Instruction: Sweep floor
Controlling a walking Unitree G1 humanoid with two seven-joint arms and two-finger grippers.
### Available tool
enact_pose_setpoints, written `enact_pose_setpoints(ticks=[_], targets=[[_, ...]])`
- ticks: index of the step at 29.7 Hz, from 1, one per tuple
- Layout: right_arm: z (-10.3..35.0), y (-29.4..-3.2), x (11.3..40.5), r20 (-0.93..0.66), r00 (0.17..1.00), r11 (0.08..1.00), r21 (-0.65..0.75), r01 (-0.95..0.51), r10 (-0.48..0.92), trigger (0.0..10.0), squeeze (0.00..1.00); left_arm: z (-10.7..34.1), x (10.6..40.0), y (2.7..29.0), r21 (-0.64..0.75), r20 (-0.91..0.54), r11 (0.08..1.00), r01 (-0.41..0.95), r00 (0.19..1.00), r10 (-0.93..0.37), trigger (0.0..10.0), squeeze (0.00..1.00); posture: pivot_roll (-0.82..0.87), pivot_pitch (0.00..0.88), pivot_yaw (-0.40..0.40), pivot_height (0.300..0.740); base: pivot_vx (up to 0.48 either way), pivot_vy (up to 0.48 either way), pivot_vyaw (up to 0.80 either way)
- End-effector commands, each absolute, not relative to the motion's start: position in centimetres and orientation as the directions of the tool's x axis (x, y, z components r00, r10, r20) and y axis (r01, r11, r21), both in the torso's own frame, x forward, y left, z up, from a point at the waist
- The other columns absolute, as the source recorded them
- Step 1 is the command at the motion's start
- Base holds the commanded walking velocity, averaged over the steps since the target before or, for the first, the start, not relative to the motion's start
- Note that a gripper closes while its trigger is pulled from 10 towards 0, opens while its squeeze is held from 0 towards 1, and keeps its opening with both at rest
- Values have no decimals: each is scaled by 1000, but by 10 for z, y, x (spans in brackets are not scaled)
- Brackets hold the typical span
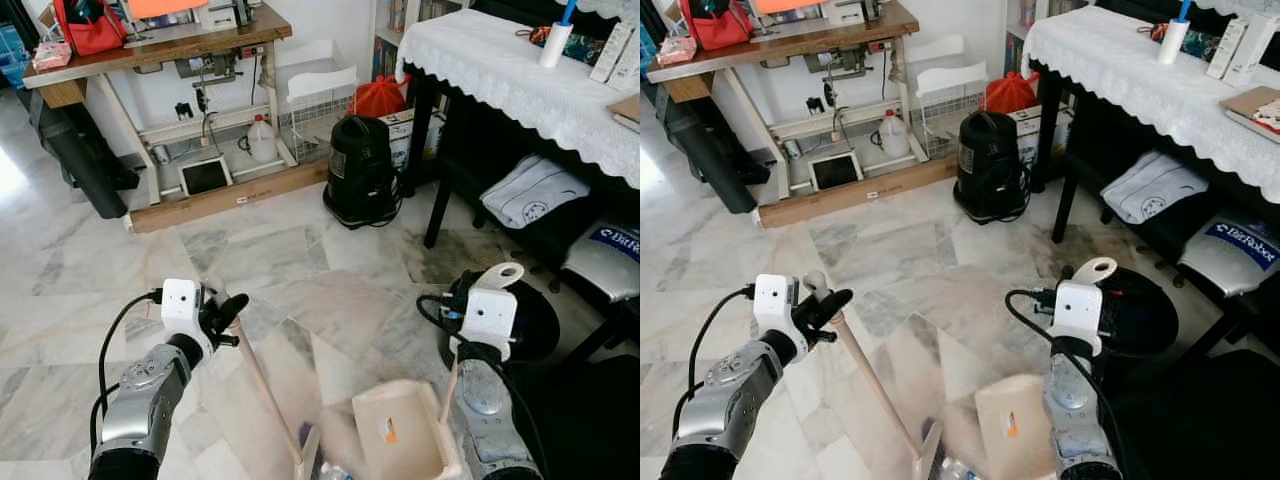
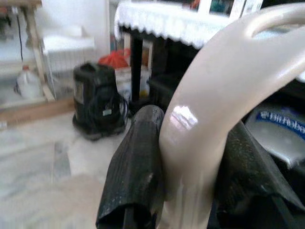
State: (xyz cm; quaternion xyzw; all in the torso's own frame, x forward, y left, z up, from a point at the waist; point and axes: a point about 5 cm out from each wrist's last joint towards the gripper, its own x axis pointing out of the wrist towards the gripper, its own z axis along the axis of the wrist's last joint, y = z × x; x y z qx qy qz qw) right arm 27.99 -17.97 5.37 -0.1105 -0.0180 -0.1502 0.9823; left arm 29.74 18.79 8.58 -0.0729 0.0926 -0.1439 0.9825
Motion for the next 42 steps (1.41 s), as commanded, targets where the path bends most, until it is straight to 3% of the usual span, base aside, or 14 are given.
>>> enact_pose_setpoints(ticks=[1,12,21,31,36,42], targets=[[47,-178,276,61,957,928,-234,290,-284,10000,0,89,298,190,-171,-145,948,269,945,-294,10000,0,-30,34,81,740,0,0,0],[18,-177,262,-18,953,913,-290,286,-304,10000,0,93,299,195,-159,-141,950,269,946,-292,10000,0,-17,33,93,740,0,0,0],[42,-188,277,115,935,888,-291,355,-336,10000,0,94,300,194,-158,-135,949,273,946,-295,10000,0,-18,33,96,740,0,0,0],[50,-188,286,151,932,888,-283,361,-331,10000,0,96,300,195,-159,-127,949,272,948,-293,10000,0,-13,36,96,740,0,0,0],[45,-186,285,132,934,891,-281,356,-331,10000,0,97,301,196,-157,-124,949,274,948,-294,10000,0,-13,36,96,740,0,0,0],[14,-181,267,-24,932,895,-290,339,-361,10000,0,101,302,197,-152,-113,949,277,949,-295,10000,0,-3,39,101,740,0,0,0]])
